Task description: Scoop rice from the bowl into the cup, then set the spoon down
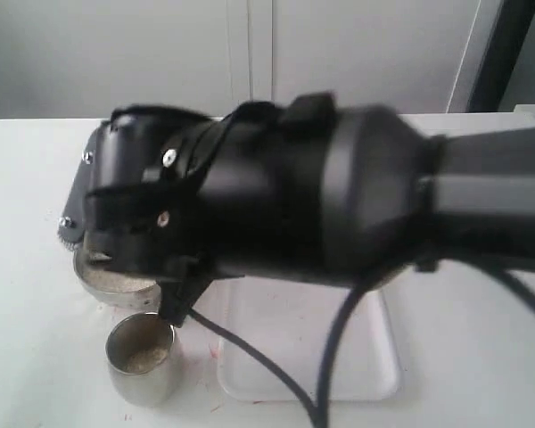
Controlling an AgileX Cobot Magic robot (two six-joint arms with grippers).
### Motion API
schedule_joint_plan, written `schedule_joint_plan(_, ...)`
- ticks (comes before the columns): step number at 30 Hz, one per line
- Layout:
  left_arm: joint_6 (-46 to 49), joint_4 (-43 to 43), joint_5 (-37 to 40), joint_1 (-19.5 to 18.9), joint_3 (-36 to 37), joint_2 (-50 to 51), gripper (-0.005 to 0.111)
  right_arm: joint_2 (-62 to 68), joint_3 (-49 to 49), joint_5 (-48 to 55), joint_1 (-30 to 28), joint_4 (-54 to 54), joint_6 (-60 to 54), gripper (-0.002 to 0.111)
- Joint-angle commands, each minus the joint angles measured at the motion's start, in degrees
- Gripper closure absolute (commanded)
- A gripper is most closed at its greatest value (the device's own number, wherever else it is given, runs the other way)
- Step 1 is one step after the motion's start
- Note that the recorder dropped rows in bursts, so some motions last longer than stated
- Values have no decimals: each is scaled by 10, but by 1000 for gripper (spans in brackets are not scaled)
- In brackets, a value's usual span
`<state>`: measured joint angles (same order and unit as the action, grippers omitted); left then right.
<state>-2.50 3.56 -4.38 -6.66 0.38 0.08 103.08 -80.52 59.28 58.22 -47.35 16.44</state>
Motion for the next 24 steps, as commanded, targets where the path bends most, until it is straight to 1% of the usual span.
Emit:
schedule_joint_plan(1,-3,3,-3,3,-4,-1,92,52,-3,7,3,-70,8,108)
schedule_joint_plan(6,-3,3,-3,3,-4,-1,92,85,-3,-2,3,-118,8,108)
schedule_joint_plan(10,-3,3,-3,3,-4,-1,92,86,-3,-38,1,-134,8,108)
schedule_joint_plan(16,-3,3,-3,3,-4,-1,92,91,-3,-56,-1,-142,3,108)
schedule_joint_plan(20,-3,3,-3,3,-4,-1,92,103,-3,-62,-14,-142,3,108)
schedule_joint_plan(24,-3,3,-3,3,-4,-1,92,110,-3,-67,-38,-140,3,108)
